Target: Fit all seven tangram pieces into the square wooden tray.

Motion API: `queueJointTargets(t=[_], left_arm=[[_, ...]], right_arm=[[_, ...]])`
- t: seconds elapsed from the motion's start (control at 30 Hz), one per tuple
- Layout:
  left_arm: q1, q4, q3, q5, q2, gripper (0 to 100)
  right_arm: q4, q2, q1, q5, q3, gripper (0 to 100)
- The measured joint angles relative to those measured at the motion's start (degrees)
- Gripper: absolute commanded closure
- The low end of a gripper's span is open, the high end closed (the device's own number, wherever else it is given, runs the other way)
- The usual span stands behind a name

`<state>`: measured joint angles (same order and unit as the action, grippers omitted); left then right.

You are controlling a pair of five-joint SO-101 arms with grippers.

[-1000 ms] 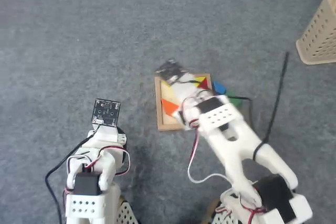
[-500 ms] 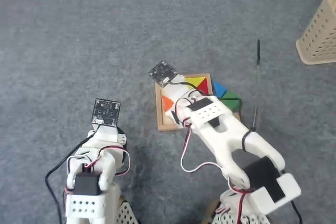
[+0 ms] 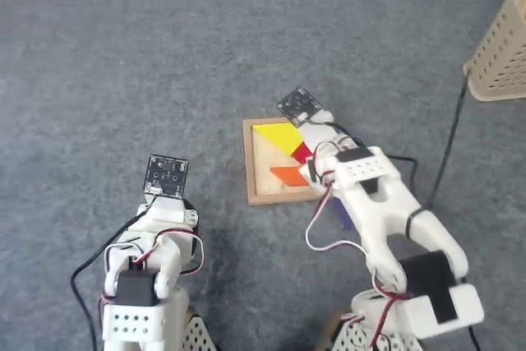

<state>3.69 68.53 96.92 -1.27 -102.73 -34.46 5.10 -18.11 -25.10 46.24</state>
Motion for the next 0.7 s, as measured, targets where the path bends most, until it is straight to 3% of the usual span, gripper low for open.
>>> queueJointTargets(t=[0.17, 0.37, 0.6, 0.7], left_arm=[[0.0, 0.0, 0.0, 0.0, 0.0, 99], [0.0, 0.0, 0.0, 0.0, 0.0, 99], [0.0, 0.0, 0.0, 0.0, 0.0, 99], [0.0, 0.0, 0.0, 0.0, 0.0, 99]], right_arm=[[-0.4, 7.5, 1.3, -0.1, 6.2, 99.1], [-0.4, 19.8, 0.5, 5.1, 12.1, 99.0], [8.1, 23.1, -11.1, 7.0, 17.1, 99.1], [12.5, 20.0, -11.5, 7.0, 17.2, 99.1]])
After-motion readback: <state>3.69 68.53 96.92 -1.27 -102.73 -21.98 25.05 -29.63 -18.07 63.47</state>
